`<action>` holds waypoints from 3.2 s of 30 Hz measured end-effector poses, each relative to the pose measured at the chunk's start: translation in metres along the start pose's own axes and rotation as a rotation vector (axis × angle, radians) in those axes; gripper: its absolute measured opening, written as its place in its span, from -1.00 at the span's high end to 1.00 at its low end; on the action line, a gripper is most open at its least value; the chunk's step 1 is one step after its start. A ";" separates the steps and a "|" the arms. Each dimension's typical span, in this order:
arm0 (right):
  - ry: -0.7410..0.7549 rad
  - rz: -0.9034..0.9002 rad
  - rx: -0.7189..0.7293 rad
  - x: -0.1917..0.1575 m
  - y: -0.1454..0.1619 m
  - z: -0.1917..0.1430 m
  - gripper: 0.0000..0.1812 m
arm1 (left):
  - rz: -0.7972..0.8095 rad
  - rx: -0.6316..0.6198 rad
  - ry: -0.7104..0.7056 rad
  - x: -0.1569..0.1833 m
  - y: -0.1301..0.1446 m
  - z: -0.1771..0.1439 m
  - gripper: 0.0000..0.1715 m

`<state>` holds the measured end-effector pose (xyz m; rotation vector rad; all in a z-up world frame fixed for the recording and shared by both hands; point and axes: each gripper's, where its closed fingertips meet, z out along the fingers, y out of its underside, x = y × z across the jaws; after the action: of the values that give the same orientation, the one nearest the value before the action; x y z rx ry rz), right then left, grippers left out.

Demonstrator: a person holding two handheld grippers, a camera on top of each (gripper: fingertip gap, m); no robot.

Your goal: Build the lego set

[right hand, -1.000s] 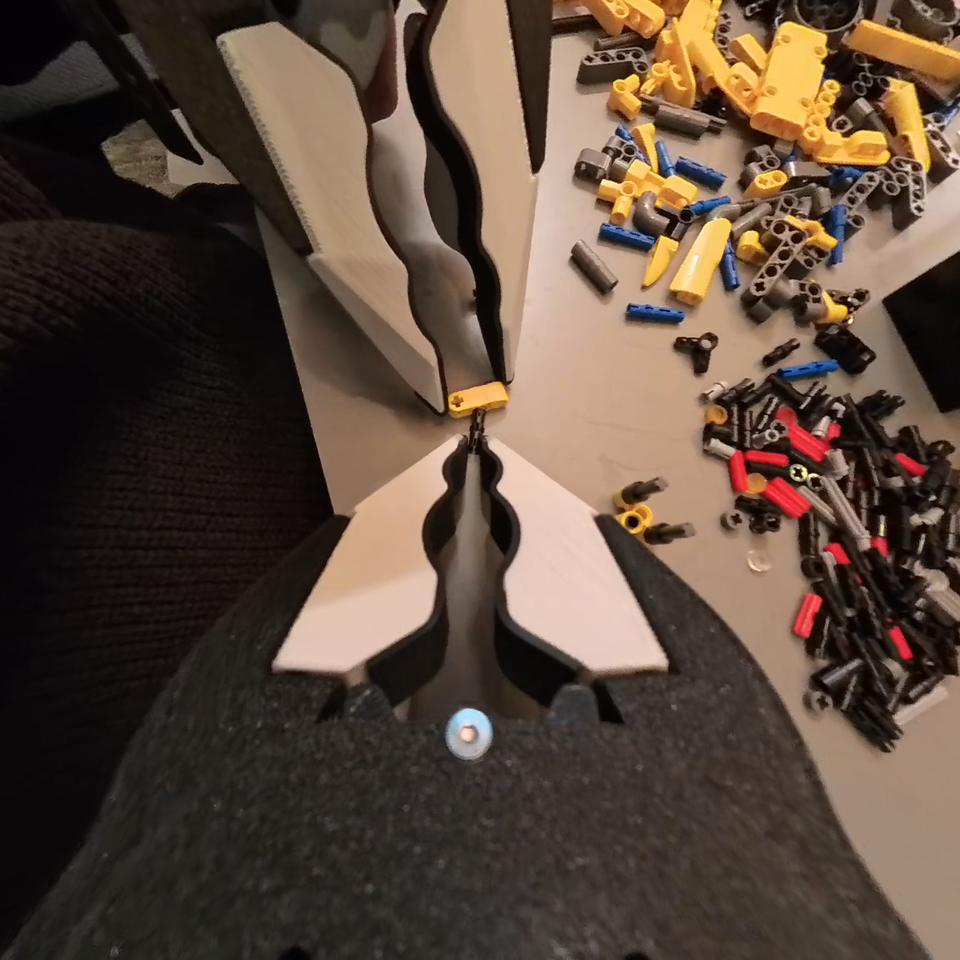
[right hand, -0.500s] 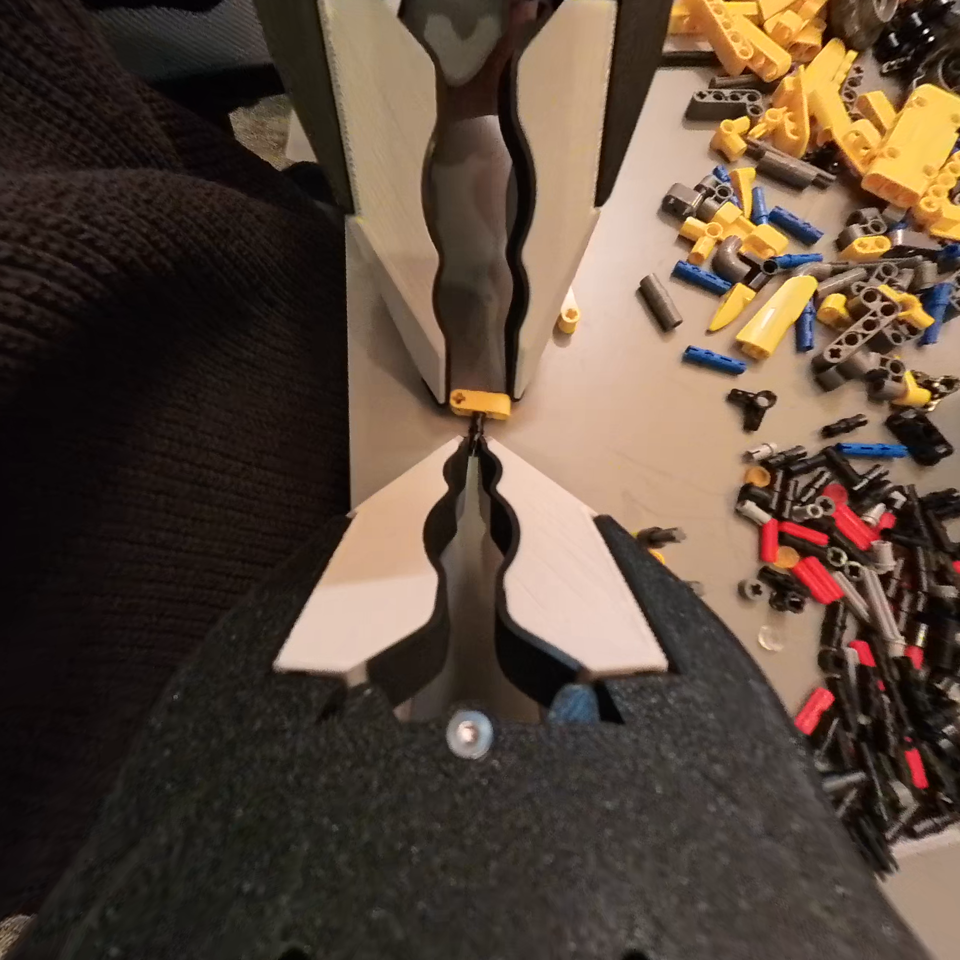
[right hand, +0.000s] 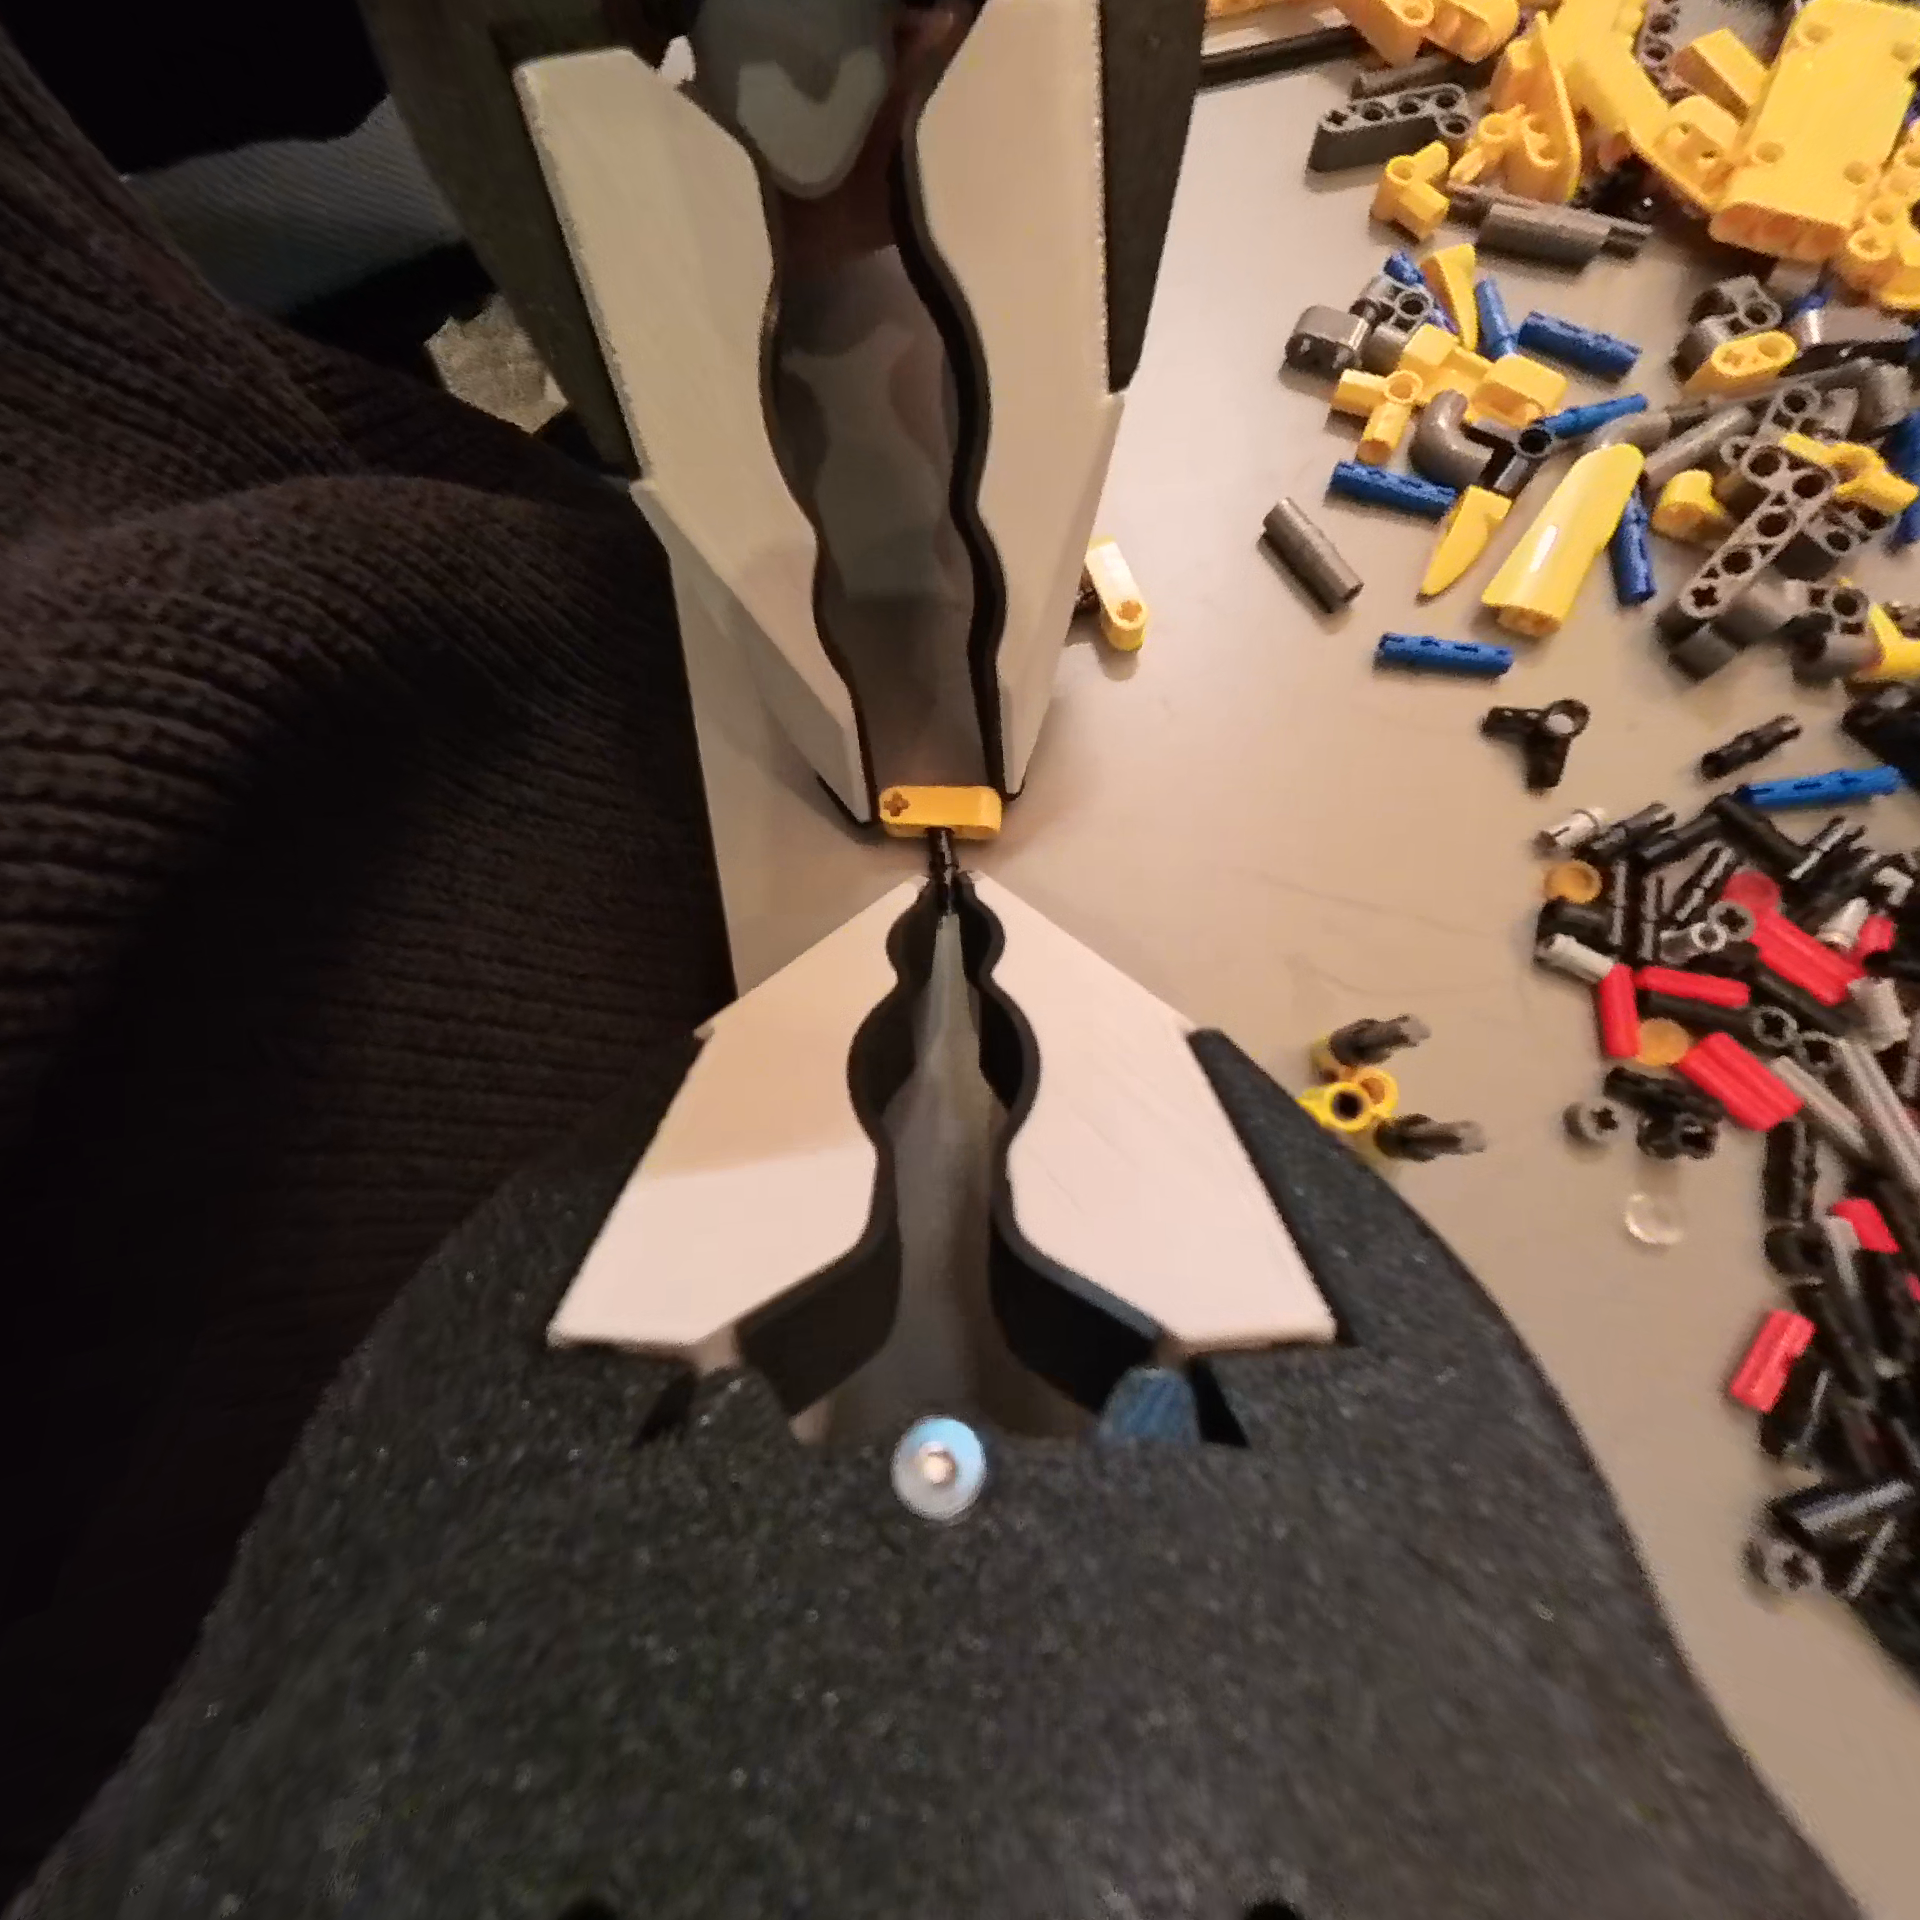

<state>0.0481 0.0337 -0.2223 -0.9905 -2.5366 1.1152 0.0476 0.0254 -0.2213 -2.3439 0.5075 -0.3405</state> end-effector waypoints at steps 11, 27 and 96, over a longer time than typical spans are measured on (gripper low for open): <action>-0.003 0.147 -0.007 -0.003 -0.002 0.001 0.97 | 0.016 -0.022 -0.041 -0.003 0.000 -0.001 0.75; 0.013 0.085 0.043 -0.001 -0.007 0.006 0.96 | 0.026 -0.015 0.000 -0.003 0.001 0.000 0.75; 0.152 0.201 0.439 0.011 -0.031 -0.025 1.00 | -0.323 0.285 -0.227 -0.034 -0.008 -0.036 0.73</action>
<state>0.0347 0.0400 -0.1837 -1.1662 -1.9826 1.5020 0.0064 0.0250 -0.1932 -2.1452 -0.0305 -0.2690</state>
